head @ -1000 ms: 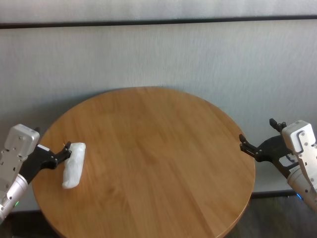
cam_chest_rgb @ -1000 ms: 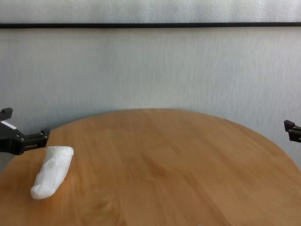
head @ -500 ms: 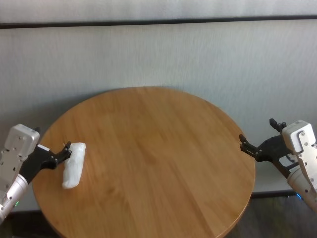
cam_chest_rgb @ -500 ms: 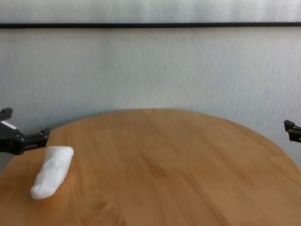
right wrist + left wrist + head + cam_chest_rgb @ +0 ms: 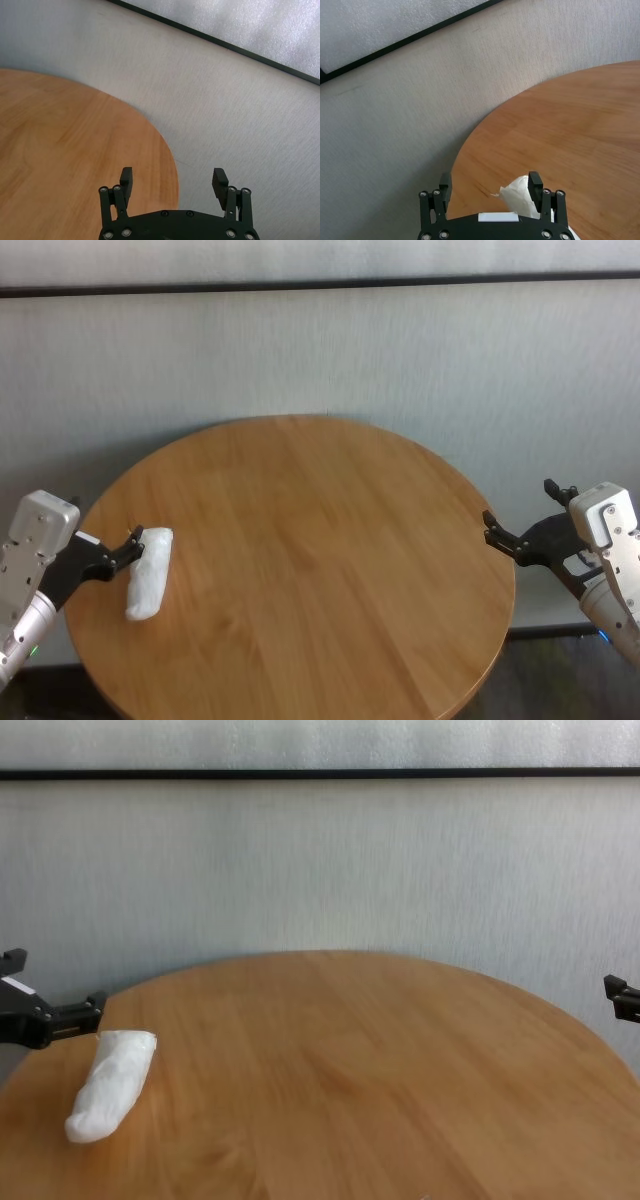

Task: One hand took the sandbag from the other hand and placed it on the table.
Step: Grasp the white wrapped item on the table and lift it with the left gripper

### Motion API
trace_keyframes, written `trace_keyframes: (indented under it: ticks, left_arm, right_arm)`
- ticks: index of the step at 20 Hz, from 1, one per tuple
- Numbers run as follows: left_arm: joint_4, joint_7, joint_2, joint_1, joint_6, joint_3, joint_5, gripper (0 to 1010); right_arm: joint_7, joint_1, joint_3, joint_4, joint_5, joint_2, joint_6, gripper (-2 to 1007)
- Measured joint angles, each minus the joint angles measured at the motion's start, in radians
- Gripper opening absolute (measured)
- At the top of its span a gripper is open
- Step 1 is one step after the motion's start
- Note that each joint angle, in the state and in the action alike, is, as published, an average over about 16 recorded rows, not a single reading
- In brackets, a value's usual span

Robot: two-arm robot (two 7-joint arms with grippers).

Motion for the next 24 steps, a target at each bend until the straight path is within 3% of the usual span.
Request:
trace_keyframes:
  ticks: [24]
  left_arm:
    - [0.000, 0.000, 0.000, 0.000, 0.000, 0.000, 0.000, 1000]
  right_arm:
    - [0.000, 0.000, 0.000, 0.000, 0.000, 0.000, 0.000, 1005]
